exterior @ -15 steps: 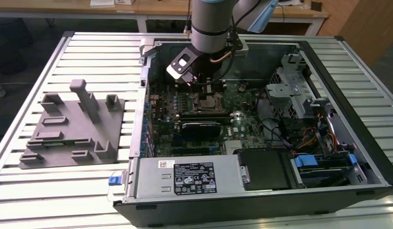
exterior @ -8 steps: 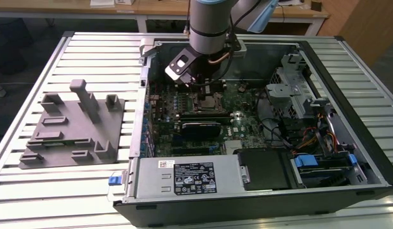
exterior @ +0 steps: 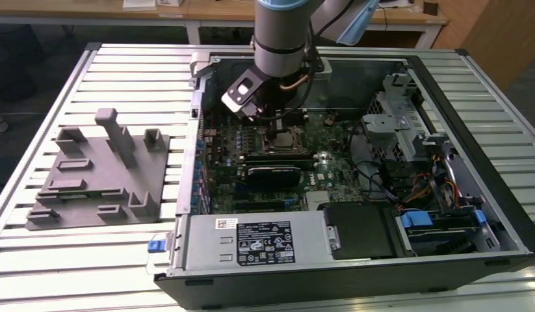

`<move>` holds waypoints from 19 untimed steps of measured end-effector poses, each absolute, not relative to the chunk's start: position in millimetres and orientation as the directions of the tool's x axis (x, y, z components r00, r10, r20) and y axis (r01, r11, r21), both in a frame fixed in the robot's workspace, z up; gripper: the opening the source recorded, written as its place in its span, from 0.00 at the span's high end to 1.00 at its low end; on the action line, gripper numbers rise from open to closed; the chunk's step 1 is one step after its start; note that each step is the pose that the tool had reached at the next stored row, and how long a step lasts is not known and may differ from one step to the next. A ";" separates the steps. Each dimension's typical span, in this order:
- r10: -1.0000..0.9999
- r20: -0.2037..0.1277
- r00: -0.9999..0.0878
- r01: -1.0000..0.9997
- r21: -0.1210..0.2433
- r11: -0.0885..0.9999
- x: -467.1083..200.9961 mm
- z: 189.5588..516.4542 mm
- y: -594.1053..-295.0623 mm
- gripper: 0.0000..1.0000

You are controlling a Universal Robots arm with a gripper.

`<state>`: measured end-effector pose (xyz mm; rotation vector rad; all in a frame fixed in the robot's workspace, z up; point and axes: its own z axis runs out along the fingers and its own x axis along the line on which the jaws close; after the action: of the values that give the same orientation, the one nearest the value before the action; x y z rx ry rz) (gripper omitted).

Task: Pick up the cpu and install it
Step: 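Install the first cpu locking lever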

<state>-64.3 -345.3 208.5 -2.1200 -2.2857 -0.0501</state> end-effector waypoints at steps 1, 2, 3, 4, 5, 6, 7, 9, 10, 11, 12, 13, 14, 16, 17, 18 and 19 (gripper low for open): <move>0.996 0.039 -0.075 0.997 0.007 0.075 -64.6 207.6 -345.3 0.89; 0.996 0.039 -0.075 0.997 0.007 0.075 -64.7 206.8 -345.3 0.89; 0.996 0.039 -0.075 0.997 0.007 0.075 -64.7 205.9 -345.3 0.89; 0.996 0.039 -0.075 0.997 0.007 0.075 -64.7 205.0 -345.3 0.89; 0.996 0.039 -0.075 0.997 0.007 0.075 -64.8 204.0 -345.3 0.89; 0.996 0.039 -0.075 0.997 0.007 0.075 -64.8 203.0 -345.3 0.89; 0.996 0.039 -0.075 0.997 0.007 0.075 -64.7 202.0 -345.3 0.89; 0.996 0.039 -0.075 0.997 0.007 0.075 -64.8 200.5 -345.3 0.89; 0.996 0.039 -0.075 0.997 0.007 0.075 -64.8 200.0 -345.4 0.89; 0.996 0.039 -0.075 0.997 0.007 0.075 -64.8 199.8 -345.4 0.89; 0.996 0.039 -0.075 0.997 0.007 0.075 -64.8 199.8 -345.4 0.89; 0.996 0.039 -0.075 0.997 0.007 0.075 -64.7 199.7 -345.3 0.89; 0.996 0.039 -0.075 0.997 0.007 0.075 -64.2 199.5 -345.3 0.89; 0.996 0.040 -0.075 0.997 0.008 0.075 -62.6 199.3 -345.2 0.89; 0.996 0.040 -0.075 0.997 0.008 0.075 -61.8 199.3 -345.2 0.89; 0.996 0.039 -0.075 0.997 0.008 0.075 -61.1 199.4 -345.2 0.89; 0.996 0.039 -0.075 0.997 0.008 0.075 -60.6 199.4 -345.3 0.89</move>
<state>-60.6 -345.3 199.4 -2.1199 -2.2857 -0.0504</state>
